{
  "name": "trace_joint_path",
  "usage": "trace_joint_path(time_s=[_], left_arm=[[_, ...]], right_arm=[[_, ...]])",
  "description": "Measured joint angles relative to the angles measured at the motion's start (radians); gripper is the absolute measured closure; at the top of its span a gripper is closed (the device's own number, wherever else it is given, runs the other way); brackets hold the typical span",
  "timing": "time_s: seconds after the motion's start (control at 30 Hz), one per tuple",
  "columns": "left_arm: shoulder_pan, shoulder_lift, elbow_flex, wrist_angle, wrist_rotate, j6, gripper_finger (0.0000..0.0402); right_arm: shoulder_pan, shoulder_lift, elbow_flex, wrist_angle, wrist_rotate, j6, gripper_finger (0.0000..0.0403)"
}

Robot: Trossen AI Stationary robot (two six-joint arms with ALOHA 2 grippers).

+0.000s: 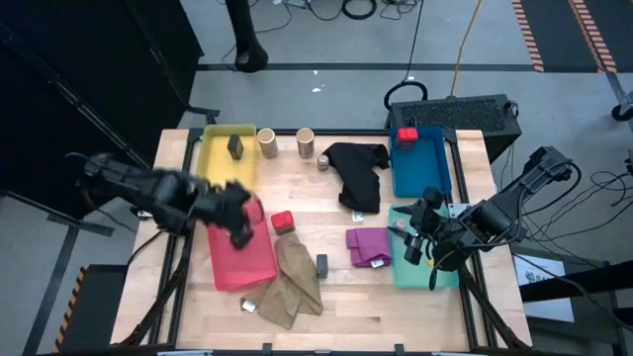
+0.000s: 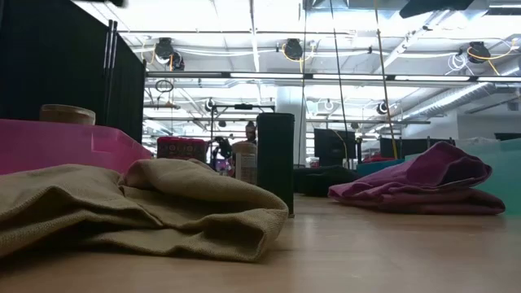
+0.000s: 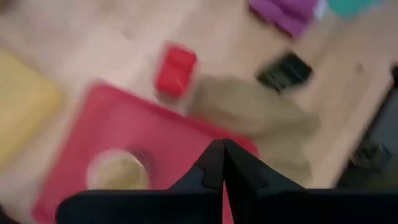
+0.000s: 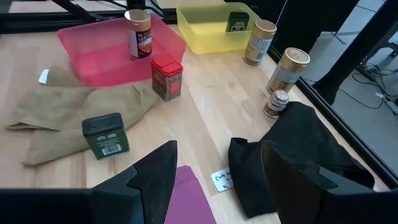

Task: Sort spices by type
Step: Adjust the red bin

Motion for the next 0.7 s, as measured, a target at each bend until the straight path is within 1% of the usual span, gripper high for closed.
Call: trace_joint_path(time_s=[0.17,0.23,0.33,0.47,0.57,0.63,0.7], left_arm=[[-0.190,0.048,0.004,-0.027,0.057,-0.190,0.0390],[-0.252,0.070,0.004,-0.066,0.090,-0.266,0.0389],[-0.326,0.107,-0.004,-0.120,0.104,-0.337,0.0389],[-0.386,0.164,-0.051,-0.111,0.123,-0.377,0.0389],[-0.409,0.208,-0.104,-0.072,0.180,-0.394,0.0395],[-0.425,0.232,-0.139,-0.030,0.197,-0.367,0.0397],[-0.440,0.249,-0.169,0.000,0.197,-0.307,0.0396]], right_arm=[[0.000,0.000,0.000,0.022,0.000,-0.023,0.0188],[0.000,0.000,0.000,0.022,0.000,-0.023,0.0188],[0.000,0.000,0.000,0.021,-0.001,-0.023,0.0188],[0.000,0.000,0.000,0.021,-0.001,-0.024,0.0188],[0.000,0.000,0.000,0.021,-0.001,-0.026,0.0188],[0.000,0.000,0.000,0.021,-0.001,-0.032,0.0188],[0.000,0.000,0.000,0.021,-0.001,-0.038,0.0188]])
